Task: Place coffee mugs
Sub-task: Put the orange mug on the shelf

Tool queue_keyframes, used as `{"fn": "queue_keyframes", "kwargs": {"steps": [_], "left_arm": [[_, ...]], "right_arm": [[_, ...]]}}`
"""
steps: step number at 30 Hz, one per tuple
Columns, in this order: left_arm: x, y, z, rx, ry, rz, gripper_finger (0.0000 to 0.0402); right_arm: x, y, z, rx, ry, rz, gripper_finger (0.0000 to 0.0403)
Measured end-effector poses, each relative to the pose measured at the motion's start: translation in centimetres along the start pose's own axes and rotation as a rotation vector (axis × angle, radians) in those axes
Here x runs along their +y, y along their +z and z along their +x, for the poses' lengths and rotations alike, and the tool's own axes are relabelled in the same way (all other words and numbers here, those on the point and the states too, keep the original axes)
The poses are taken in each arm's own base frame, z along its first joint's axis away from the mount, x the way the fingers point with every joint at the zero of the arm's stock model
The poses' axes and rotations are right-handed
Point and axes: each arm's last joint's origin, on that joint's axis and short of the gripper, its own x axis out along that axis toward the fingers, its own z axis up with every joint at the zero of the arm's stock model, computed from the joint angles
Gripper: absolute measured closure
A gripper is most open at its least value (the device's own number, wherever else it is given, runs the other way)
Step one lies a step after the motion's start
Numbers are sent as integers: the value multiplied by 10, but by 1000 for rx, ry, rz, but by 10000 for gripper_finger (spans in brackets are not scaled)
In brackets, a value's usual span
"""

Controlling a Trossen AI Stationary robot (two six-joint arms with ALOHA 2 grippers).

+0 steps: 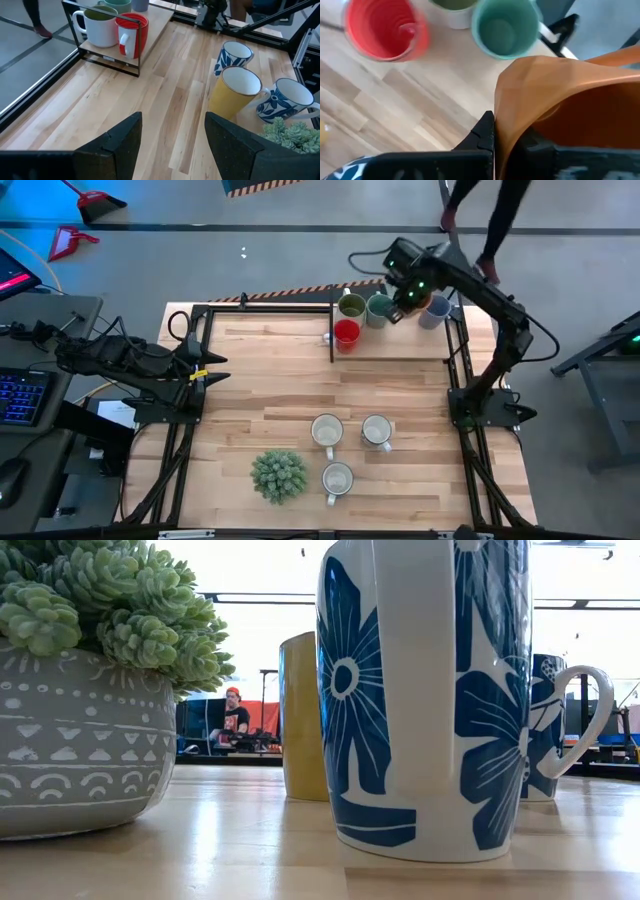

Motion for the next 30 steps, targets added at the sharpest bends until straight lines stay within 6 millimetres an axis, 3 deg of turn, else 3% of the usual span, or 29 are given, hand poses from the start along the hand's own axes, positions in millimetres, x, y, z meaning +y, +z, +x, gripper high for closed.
{"fn": "queue_keyframes", "kwargs": {"steps": [5, 19, 30], "left_arm": [[0, 0, 0, 0, 0, 0, 197], [0, 0, 0, -1, 0, -54, 197], [0, 0, 0, -2, 2, -61, 197]], "right_arm": [[-25, 6, 6, 26, 62, 4, 403], [-59, 36, 69, 192, 85, -11, 403], [-64, 45, 93, 255, 105, -4, 403]]}}
